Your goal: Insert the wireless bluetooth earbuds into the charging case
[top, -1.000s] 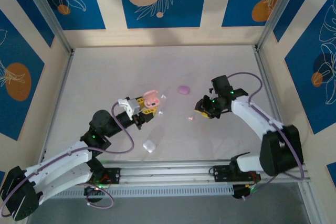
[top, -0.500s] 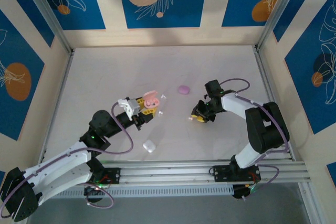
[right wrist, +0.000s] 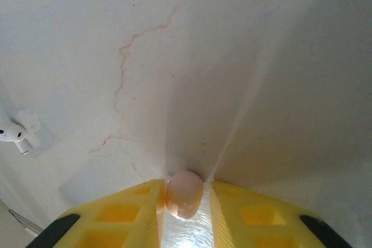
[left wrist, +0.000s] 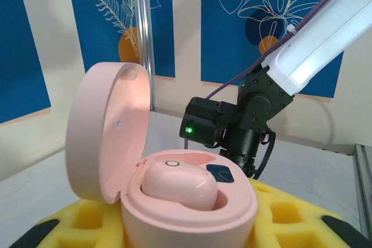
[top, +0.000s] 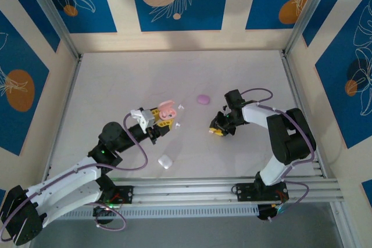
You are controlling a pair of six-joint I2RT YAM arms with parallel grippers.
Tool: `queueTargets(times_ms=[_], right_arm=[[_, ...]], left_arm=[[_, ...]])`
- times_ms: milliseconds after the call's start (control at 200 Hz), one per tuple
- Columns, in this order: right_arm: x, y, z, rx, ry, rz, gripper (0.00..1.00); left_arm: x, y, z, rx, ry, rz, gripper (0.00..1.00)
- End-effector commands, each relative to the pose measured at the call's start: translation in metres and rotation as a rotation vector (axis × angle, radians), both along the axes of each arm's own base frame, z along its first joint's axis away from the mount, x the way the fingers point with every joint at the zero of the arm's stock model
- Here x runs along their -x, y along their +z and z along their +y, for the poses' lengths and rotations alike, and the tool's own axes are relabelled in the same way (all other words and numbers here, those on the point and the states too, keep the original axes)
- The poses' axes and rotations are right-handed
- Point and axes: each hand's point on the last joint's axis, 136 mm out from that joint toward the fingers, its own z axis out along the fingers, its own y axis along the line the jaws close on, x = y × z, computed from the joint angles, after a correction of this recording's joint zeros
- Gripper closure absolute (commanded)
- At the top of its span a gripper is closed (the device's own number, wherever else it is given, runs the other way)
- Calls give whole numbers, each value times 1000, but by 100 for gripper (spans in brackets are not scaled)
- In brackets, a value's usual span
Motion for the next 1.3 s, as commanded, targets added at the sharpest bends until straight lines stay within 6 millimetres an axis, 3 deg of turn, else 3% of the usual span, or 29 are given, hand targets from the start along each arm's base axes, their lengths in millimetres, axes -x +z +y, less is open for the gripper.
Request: queueTargets(times_ms=[0,360,630,830,1151,1296], right_arm=[[-2,-1,10,-12,33,7,73],[-5,-2,12,58,82,-2,80],[-3,22,9,114,124,-68,81],[2,69,13,103,153,-185,80],[20,184,35,5,245,-458,80],[33,225,52,-43,317,-547,80]], left_arm=[[1,8,0,23,4,-2,67],[0,8,0,22,6,-1,67],[0,3,0,8,7,2,67],[-2,-6,-2,-23,9,6,67],[-6,-20,-11,-80,-11,-1,67],[-8,-23,-16,-101,-22,-6,67]])
